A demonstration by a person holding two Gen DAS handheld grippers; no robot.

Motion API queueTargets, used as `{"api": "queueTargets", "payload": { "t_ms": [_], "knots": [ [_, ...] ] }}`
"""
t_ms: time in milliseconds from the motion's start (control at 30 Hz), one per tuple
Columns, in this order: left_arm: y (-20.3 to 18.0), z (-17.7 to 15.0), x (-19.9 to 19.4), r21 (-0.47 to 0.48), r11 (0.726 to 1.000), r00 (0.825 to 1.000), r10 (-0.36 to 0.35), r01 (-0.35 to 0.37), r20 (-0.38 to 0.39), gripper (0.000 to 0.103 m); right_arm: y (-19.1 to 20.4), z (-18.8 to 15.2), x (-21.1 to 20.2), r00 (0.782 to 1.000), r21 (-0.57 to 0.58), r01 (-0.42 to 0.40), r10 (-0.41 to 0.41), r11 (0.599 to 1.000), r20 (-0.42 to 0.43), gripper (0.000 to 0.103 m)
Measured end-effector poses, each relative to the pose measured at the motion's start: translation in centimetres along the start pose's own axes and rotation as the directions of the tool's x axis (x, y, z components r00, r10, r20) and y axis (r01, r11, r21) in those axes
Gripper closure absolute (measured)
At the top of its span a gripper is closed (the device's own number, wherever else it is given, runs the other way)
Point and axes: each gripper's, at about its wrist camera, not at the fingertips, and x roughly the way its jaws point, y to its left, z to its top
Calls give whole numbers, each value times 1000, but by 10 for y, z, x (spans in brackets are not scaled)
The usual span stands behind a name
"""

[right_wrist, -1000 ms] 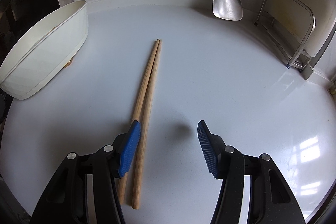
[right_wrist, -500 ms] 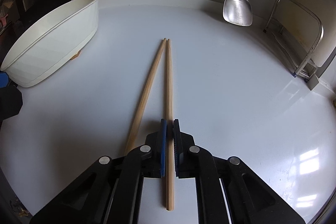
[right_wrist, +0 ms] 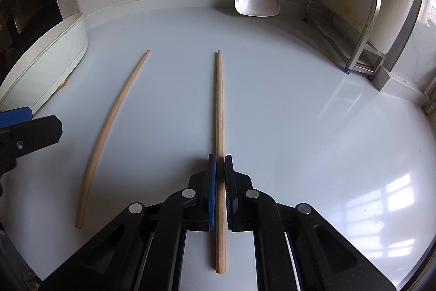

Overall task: Organize utensils
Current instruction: 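Close the right tool on one chopstick while the left tool grasps the other, then carry both held chopsticks over the white basin with both tools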

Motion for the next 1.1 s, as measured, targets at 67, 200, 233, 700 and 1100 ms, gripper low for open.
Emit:
{"api": "queueTargets", "payload": {
  "t_ms": [67,200,233,700,1100],
  "knots": [
    [-4,1,11,-8,1000,1000,5,-5,-12,11,-8,1,1,1000,6,-7,7,1000,3,97],
    [-11,2,28,-13,1000,999,22,-22,-36,11,-15,2,0,999,6,-31,31,999,-5,96],
    [-12,2,30,-18,1000,999,24,-25,-38,11,-16,3,0,999,8,-44,44,999,-10,94],
    [-9,4,52,-22,993,992,119,-119,-39,11,-18,6,5,999,-13,-27,27,1000,19,72],
    [-29,6,45,39,996,997,83,-82,-6,75,-15,7,8,1000,-28,-19,20,999,21,87]
  ]
}}
